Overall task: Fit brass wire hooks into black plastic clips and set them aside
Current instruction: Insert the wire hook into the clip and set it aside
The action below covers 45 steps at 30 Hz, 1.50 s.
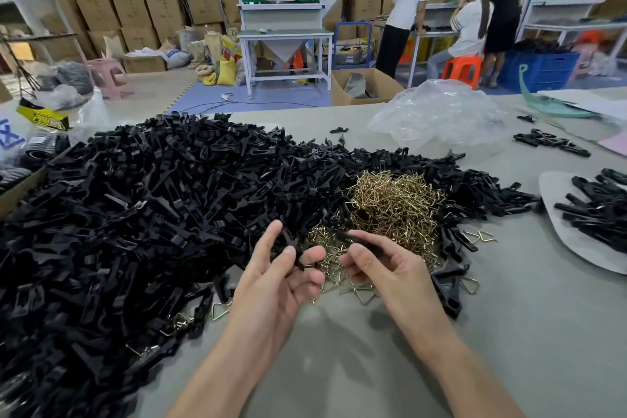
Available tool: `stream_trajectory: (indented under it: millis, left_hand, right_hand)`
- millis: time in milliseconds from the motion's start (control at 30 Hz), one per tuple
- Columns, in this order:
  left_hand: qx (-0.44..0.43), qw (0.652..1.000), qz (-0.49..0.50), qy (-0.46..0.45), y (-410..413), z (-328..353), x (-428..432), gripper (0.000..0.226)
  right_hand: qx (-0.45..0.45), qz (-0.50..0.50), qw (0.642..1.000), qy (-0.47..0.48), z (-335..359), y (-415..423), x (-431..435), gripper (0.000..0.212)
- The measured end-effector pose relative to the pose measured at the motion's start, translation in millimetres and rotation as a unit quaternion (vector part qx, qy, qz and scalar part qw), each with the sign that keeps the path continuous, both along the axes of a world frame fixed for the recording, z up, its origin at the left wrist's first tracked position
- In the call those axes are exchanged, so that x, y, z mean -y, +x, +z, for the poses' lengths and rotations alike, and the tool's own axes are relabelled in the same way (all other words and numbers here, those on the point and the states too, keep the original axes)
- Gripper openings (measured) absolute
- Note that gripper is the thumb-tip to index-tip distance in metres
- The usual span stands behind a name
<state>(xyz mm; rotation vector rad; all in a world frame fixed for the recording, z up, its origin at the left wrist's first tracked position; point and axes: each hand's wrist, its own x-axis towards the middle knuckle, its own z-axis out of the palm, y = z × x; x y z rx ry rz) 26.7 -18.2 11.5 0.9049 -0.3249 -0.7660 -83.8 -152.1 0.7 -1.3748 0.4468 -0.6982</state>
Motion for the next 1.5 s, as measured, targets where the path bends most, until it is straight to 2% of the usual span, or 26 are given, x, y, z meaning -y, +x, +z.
stream_trajectory:
  millis: [100, 267, 433, 600, 700, 767, 867, 967, 1067, 1200, 1367, 1500]
  left_hand:
    - [0.036, 0.999, 0.031, 0.014, -0.8, -1.9, -0.3, 0.025]
    - [0.13, 0.989, 0.029, 0.061, -3.0, -4.9, 0.9, 0.04]
    - [0.231, 0.961, 0.065, 0.134, -6.3, -13.4, 2.1, 0.019]
    - [0.373, 0.897, 0.156, 0.177, -5.9, -10.8, -0.1, 0.027]
    - [0.373, 0.891, 0.175, 0.188, -3.7, -9.2, -0.3, 0.021]
    - [0.351, 0.903, 0.157, 0.192, -2.2, -9.0, -2.6, 0.016]
    - [0.348, 0.9, 0.129, 0.227, 1.7, -13.4, -3.0, 0.029]
    - [0.336, 0.909, 0.077, 0.232, 2.7, -17.9, 2.3, 0.03]
    - [0.33, 0.918, 0.061, 0.213, -1.6, -16.3, 3.0, 0.031]
    - [0.364, 0.903, 0.093, 0.209, -5.6, -16.6, 2.4, 0.02]
    - [0.411, 0.873, 0.14, 0.221, -3.1, -17.7, -0.9, 0.022]
    - [0.389, 0.887, 0.108, 0.225, -2.2, -17.5, 0.6, 0.028]
  right_hand:
    - [-0.017, -0.001, 0.999, -0.036, -2.7, 0.5, -1.5, 0.026]
    - [-0.011, 0.002, 0.999, -0.051, -3.4, -0.2, -3.7, 0.026]
    - [-0.014, 0.003, 0.999, -0.048, -7.6, 1.5, -2.1, 0.021]
    - [-0.03, 0.033, 0.998, -0.036, -11.5, 3.2, -1.5, 0.024]
    - [-0.038, 0.044, 0.996, -0.061, -11.3, 2.2, -3.1, 0.021]
    - [-0.041, 0.041, 0.997, -0.059, -10.4, 1.5, -2.8, 0.018]
    - [-0.042, 0.044, 0.998, 0.007, -10.3, 3.8, -3.9, 0.015]
    - [-0.043, 0.069, 0.996, 0.035, -14.4, 7.4, -5.7, 0.016]
    - [-0.052, 0.081, 0.995, 0.011, -18.2, 9.4, -4.3, 0.014]
    - [-0.065, 0.091, 0.994, -0.018, -20.9, 11.1, -3.4, 0.011]
    - [-0.077, 0.1, 0.991, -0.049, -21.3, 10.3, -4.1, 0.009]
    - [-0.073, 0.103, 0.99, -0.054, -20.3, 9.9, -4.2, 0.011]
